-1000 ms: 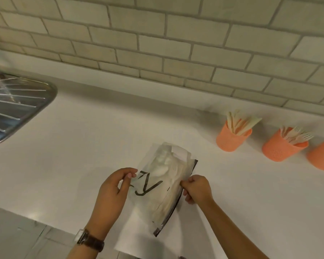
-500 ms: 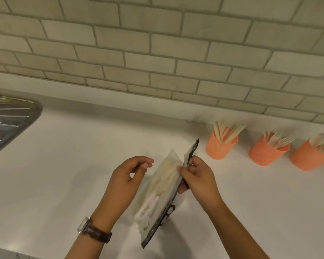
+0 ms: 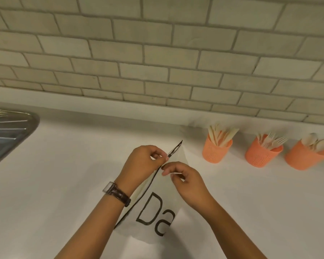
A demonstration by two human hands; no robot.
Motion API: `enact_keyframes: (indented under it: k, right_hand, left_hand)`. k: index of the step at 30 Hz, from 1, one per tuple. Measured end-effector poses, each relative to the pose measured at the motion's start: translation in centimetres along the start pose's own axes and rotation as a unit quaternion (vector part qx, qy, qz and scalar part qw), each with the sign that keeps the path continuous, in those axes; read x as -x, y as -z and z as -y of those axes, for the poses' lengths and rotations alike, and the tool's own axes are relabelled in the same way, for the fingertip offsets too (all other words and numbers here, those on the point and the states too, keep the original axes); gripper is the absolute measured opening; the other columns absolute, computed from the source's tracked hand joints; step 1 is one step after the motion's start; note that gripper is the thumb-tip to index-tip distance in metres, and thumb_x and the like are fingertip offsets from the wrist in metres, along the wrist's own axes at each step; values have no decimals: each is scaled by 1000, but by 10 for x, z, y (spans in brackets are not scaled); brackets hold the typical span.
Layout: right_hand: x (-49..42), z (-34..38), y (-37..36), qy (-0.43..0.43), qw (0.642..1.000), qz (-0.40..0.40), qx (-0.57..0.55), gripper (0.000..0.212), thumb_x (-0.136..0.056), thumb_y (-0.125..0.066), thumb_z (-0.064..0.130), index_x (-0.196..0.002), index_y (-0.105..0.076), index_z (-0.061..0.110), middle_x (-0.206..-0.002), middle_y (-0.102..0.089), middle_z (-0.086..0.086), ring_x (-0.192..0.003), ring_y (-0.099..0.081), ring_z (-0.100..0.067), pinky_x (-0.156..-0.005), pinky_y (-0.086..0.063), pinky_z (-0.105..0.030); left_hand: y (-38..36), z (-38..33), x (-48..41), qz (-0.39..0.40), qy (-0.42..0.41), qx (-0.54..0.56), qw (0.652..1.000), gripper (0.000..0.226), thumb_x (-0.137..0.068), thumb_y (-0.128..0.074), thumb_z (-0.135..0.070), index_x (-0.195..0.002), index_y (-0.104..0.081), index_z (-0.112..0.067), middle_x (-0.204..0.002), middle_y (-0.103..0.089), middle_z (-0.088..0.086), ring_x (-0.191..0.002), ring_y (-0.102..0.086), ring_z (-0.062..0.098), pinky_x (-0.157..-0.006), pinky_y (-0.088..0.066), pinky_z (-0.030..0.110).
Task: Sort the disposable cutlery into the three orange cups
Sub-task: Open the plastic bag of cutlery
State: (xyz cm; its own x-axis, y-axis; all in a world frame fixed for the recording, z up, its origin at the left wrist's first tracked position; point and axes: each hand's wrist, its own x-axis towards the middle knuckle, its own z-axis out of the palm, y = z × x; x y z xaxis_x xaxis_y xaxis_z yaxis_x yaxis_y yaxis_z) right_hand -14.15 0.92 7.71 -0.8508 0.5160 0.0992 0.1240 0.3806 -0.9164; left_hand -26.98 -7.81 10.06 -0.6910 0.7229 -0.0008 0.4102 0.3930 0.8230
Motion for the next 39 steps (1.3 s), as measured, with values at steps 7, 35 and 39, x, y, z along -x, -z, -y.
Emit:
enact_keyframes:
  k: [7,35,39]
  right_hand:
    - [-35,-7,47,82,971,-14,226,34,-87,-63,9,-117,-64,24,-128,-49,9,-95,-53,-2,-78,-43,-15]
    - [15,77,17,155,961,-54,221,12,-85,-65,21,-75,-65,13,-64,-60,6,-55,-46,-6,-52,-37,-17]
    - [5,87,15,205,939,-112,253,8,-82,-64,12,-74,-62,10,-61,-59,1,-53,-42,-7,-47,-26,-10]
  left_hand:
    - [-13,-11,5,24,-61,-67,996,12,-84,-63,-24,-77,-64,-33,-62,-57,-18,-51,-53,-5,-51,-38,7]
    - [57,-68,24,122,100,-96,983,34,-90,-55,-30,-61,-56,-11,-65,-62,4,-68,-67,25,-79,-57,44]
    - [53,-81,15,86,69,-19,994,28,-95,-48,-26,-72,-53,-9,-73,-57,6,-73,-64,25,-80,-57,44]
